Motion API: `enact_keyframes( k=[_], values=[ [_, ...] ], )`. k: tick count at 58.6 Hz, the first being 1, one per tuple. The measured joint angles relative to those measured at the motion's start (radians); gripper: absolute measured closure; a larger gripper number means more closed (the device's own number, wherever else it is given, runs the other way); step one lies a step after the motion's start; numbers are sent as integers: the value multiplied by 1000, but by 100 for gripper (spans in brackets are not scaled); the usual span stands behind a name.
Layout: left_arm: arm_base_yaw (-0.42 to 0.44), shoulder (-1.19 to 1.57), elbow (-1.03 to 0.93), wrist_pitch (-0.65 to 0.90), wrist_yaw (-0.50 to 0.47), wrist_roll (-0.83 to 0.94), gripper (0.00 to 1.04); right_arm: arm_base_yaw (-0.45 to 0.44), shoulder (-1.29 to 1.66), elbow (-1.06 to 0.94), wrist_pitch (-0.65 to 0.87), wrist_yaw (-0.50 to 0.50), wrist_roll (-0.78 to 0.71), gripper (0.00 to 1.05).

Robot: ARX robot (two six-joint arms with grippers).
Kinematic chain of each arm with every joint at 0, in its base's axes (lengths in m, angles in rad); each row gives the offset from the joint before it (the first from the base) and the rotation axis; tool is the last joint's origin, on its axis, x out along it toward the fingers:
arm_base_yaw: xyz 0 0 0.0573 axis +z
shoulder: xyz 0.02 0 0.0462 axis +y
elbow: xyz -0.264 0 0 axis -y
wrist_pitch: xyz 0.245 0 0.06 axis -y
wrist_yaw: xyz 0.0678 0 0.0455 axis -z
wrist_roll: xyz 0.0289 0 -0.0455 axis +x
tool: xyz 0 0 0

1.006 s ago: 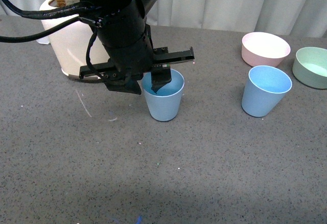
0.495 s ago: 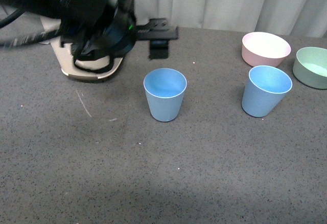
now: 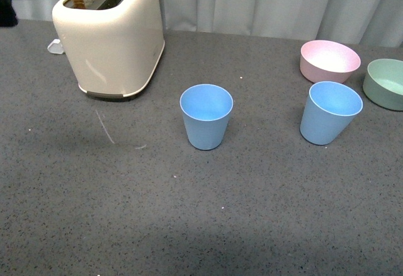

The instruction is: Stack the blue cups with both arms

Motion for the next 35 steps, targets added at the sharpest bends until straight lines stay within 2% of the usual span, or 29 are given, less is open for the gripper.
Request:
enact_keyframes(
  k=[18,35],
  values=[
    [77,-238,-173,-59,68,6,101,0,0,0,0,0,0,10],
    [126,-472,-275,-194,119,7,101,0,0,0,0,0,0,10]
  ],
)
